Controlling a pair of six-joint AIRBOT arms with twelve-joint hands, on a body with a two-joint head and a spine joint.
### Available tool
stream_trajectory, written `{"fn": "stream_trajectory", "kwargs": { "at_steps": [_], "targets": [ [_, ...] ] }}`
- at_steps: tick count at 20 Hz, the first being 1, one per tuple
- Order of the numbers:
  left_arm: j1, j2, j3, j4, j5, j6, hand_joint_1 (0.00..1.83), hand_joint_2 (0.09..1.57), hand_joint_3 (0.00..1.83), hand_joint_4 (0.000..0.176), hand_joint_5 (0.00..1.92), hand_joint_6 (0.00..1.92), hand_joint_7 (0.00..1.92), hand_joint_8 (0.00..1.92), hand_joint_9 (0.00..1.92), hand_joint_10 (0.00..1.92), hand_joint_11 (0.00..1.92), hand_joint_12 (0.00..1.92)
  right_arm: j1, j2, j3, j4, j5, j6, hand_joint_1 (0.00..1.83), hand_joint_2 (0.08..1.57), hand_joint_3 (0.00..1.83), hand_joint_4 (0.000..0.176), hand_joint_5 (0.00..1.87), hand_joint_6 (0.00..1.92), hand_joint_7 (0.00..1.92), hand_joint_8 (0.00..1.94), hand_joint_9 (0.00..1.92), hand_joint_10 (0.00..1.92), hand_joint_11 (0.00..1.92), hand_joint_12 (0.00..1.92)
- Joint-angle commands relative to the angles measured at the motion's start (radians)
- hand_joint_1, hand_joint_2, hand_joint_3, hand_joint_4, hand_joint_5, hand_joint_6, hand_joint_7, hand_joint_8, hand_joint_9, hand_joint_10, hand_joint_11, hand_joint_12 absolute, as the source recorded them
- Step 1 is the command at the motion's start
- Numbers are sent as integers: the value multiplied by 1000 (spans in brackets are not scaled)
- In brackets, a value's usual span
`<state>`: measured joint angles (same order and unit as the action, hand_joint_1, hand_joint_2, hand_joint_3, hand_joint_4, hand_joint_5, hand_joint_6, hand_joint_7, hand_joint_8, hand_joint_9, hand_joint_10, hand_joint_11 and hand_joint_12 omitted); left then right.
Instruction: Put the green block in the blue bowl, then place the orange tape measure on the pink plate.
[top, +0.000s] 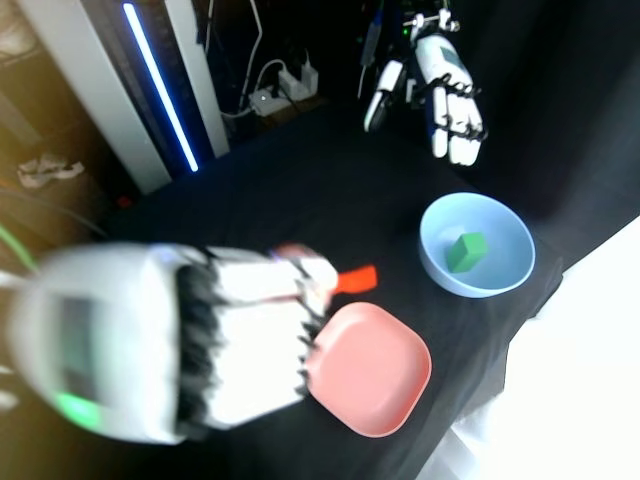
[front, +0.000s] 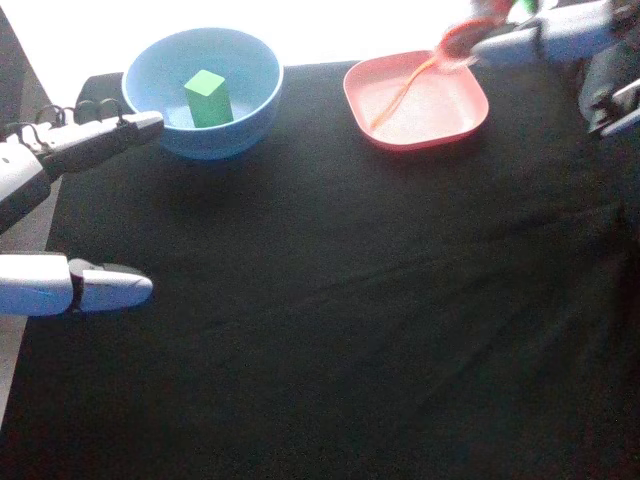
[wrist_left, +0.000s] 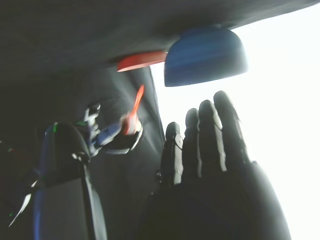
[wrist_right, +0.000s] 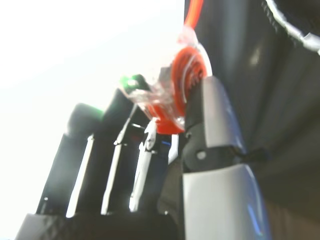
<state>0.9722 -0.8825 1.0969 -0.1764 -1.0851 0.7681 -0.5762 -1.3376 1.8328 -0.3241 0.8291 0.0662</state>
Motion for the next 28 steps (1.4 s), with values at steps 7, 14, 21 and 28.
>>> {"fn": "stream_trajectory", "kwargs": {
  "at_steps": [7, 14, 21, 28],
  "targets": [
    [-12, -8, 11, -11, -127, -11, 748, 897, 3, 80, 204, 6, 159, 0, 172, 2, 0, 593, 26, -116, 130, 18, -114, 11, 1410, 1008, 0, 0, 1072, 807, 1457, 6, 1177, 828, 810, 915],
    [-16, -22, 18, -9, -126, -19, 760, 912, 1, 121, 200, 0, 146, 0, 147, 2, 0, 539, 26, -151, 163, -69, -190, 47, 1313, 1019, 0, 0, 706, 49, 651, 300, 614, 647, 328, 1421],
    [-14, -25, 16, -15, -141, -23, 775, 950, 12, 121, 196, 0, 122, 0, 83, 0, 0, 396, 26, -155, 161, -92, -171, 75, 1163, 970, 0, 43, 392, 0, 300, 0, 415, 3, 13, 1315],
    [28, 11, -24, -20, -266, -40, 700, 896, 0, 176, 87, 0, 37, 0, 0, 0, 0, 290, 23, 34, -45, -3, 95, 118, 842, 895, 0, 152, 20, 0, 0, 0, 0, 0, 0, 8]
  ]
}}
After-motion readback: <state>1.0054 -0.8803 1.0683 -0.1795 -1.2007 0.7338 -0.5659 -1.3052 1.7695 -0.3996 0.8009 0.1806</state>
